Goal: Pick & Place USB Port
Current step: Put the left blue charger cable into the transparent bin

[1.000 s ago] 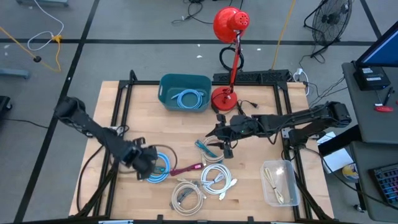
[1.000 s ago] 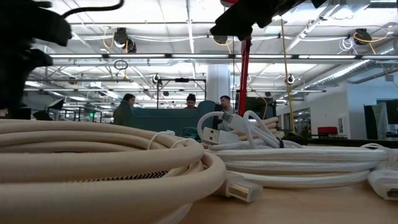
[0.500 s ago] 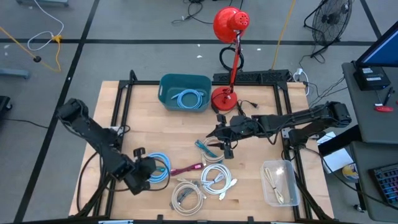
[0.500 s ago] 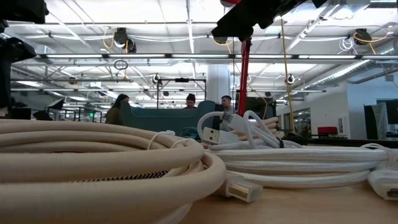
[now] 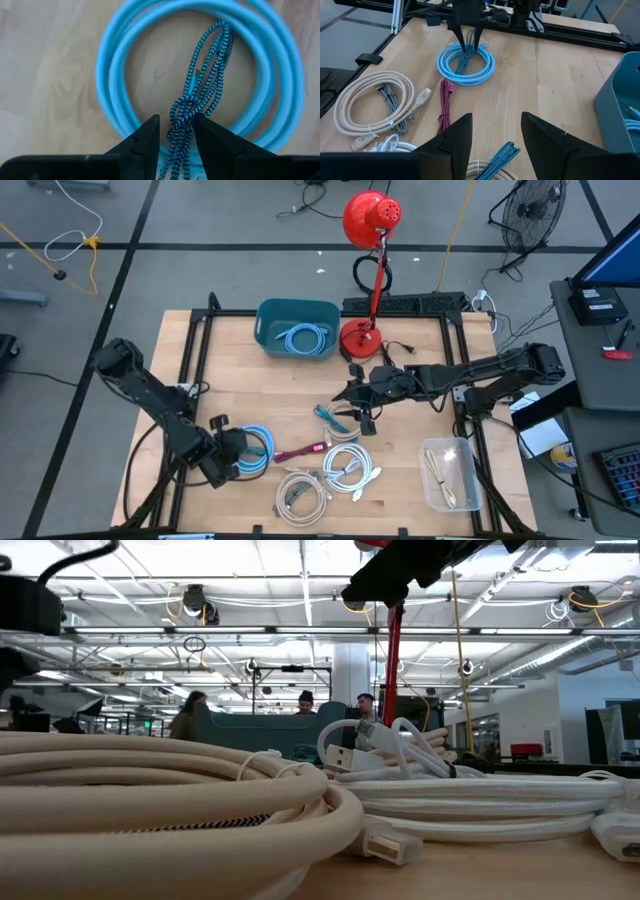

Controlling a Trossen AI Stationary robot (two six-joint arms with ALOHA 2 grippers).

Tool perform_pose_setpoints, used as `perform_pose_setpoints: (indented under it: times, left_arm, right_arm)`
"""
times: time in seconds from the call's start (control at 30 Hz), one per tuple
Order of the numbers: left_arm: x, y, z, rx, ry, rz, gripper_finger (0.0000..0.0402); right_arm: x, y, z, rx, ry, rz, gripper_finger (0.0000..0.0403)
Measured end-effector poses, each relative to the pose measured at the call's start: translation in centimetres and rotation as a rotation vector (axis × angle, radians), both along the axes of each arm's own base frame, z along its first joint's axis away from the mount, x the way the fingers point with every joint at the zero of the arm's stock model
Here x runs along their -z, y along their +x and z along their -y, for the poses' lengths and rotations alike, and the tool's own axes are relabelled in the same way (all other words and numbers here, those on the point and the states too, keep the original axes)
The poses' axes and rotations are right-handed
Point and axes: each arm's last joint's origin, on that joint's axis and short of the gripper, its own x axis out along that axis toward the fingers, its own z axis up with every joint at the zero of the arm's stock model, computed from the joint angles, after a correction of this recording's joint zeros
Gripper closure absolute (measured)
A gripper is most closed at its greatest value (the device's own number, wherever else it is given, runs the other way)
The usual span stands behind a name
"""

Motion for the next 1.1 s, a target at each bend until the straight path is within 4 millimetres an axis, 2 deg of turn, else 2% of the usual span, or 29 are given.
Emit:
perform_pose_setpoints:
  times: [0.27,0.33,0.47,0.6,0.77,0.93,1.1]
  left_arm:
    - [0.5,-0.2,-0.1,0.013,-0.016,-0.012,0.0282]
    - [0.5,-0.1,-0.2,0.013,-0.017,-0.013,0.0306]
    - [0.6,0.1,-0.4,0.009,-0.026,-0.024,0.0382]
    - [0.2,0.5,-0.6,-0.011,-0.014,-0.010,0.0384]
    - [-2.8,1.4,-0.4,0.005,0.026,0.148,0.0390]
    - [-7.5,1.5,-0.6,-0.003,0.062,0.366,0.0390]
    - [-11.7,0.6,-1.3,-0.040,0.113,0.629,0.0390]
  right_arm:
    - [0.0,0.0,0.0,0.000,0.000,0.001,0.0243]
    - [0.0,0.0,0.0,0.000,0.000,0.004,0.0243]
    - [-0.1,0.1,0.0,0.000,0.001,0.016,0.0243]
    - [-0.1,0.1,0.1,0.026,-0.011,0.018,0.0243]
    - [-0.4,0.2,0.4,0.100,-0.041,0.044,0.0243]
    - [-1.1,0.2,0.3,0.109,-0.007,0.104,0.0243]
    - [-1.7,0.1,0.3,0.105,0.001,0.143,0.0243]
